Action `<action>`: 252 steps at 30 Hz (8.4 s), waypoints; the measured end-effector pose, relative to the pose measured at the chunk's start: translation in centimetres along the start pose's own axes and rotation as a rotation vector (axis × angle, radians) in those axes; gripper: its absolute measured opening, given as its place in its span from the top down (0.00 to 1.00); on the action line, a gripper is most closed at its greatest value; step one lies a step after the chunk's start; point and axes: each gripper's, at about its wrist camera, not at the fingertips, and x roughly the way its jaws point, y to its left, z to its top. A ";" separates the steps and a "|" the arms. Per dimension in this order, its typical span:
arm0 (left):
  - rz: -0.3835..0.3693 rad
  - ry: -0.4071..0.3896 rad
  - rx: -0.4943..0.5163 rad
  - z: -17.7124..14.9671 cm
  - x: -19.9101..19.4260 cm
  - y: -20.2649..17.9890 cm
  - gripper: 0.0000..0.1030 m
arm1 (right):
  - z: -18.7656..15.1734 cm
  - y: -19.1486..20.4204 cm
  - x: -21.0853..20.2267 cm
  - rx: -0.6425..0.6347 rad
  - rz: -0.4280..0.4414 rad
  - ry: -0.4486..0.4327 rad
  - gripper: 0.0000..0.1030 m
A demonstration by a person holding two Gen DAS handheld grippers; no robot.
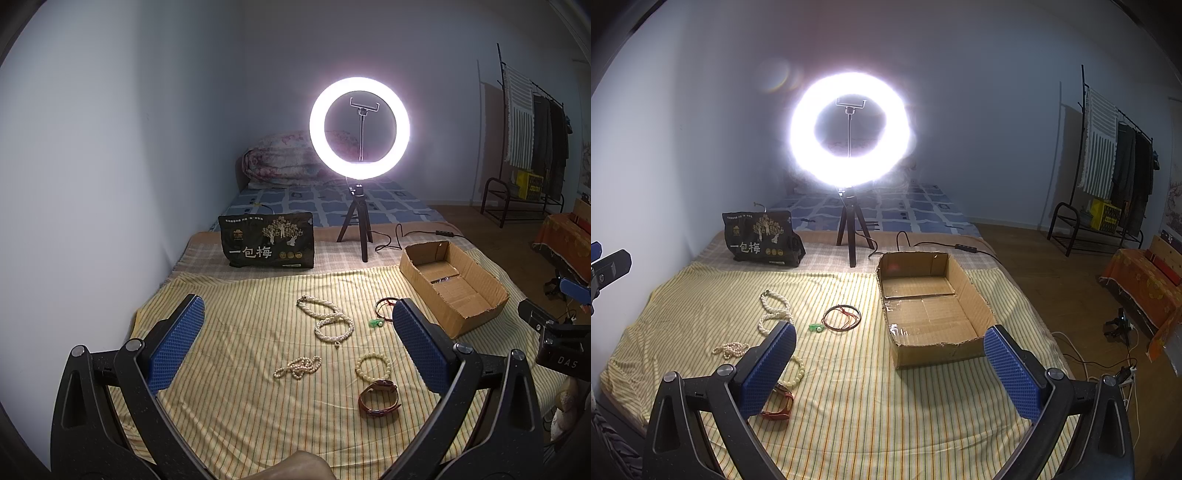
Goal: Organize jewelry
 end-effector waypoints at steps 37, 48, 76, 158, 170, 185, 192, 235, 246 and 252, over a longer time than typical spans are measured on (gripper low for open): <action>-0.010 0.353 -0.002 -1.4 9.0 5.3 0.00 | -2.6 6.1 9.5 -0.217 0.215 0.396 0.00; -0.021 0.496 -0.026 -3.6 14.6 7.1 0.00 | -4.3 5.2 14.4 -0.166 0.211 0.571 0.05; -0.204 0.696 0.187 -8.8 23.2 1.2 0.31 | -7.3 9.4 17.2 -0.179 0.415 0.725 0.31; -0.475 0.452 -0.094 2.1 18.9 -6.8 0.95 | 3.5 -4.0 16.5 0.029 0.159 0.429 0.91; -0.551 0.451 -0.054 3.2 20.9 -14.5 0.95 | 5.2 -9.4 20.0 0.044 0.016 0.419 0.91; -0.614 0.482 -0.012 2.3 24.3 -23.1 0.95 | 4.5 -13.7 24.5 0.115 -0.023 0.482 0.91; -0.627 0.521 -0.016 1.4 26.1 -24.8 0.95 | 4.1 -14.5 25.9 0.132 -0.021 0.503 0.91; -0.476 0.465 0.031 2.2 23.8 -18.4 0.40 | 6.2 -13.4 21.7 0.185 -0.011 0.408 0.20; -0.351 0.425 0.003 3.1 23.9 -10.9 0.40 | 7.4 -8.7 19.9 0.132 0.068 0.346 0.20; -0.294 0.435 0.000 2.6 24.1 -7.2 0.40 | 7.4 -5.0 19.6 0.040 0.142 0.301 0.20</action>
